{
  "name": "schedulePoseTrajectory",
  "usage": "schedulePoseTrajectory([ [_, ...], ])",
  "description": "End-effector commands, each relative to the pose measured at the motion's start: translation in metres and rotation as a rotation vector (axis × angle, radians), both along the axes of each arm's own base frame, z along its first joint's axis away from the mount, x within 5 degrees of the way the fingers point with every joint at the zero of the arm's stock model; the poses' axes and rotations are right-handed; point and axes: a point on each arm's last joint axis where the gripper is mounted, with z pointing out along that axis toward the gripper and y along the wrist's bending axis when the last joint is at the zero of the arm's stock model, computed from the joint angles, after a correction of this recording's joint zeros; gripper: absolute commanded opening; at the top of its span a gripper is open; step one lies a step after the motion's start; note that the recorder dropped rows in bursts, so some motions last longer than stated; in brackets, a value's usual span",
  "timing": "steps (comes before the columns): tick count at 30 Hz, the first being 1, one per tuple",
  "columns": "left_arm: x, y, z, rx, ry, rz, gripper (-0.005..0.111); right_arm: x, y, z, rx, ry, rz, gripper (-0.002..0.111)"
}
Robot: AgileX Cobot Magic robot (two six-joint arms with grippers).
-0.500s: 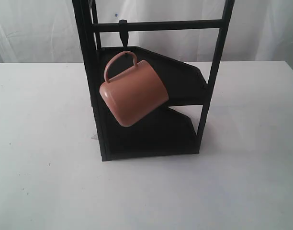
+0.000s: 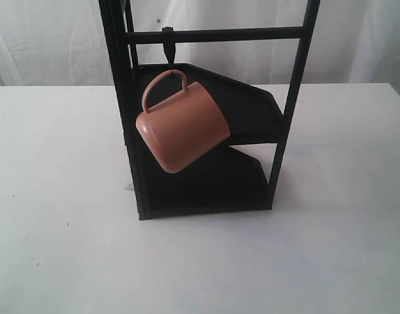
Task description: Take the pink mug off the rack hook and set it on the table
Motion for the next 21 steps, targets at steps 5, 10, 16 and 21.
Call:
schedulePoseTrajectory([
  [5,0.0,-0.001,0.0,-0.012,-0.005,-0.005,0.0,-0.001,0.0,0.004,-0.003,-0.039,0.005,0.0],
  [10,0.0,-0.001,0.0,-0.012,-0.005,-0.005,0.0,-0.001,0.001,0.005,-0.003,-0.054,0.006,0.0],
  [16,0.0,-0.001,0.0,-0.012,-0.005,-0.005,0.0,-0.003,0.002,0.017,0.002,-0.192,0.02,0.0],
  [21,0.0,-0.001,0.0,-0.012,-0.005,-0.005,0.0,-0.008,0.003,0.033,0.062,-0.371,0.051,0.0],
])
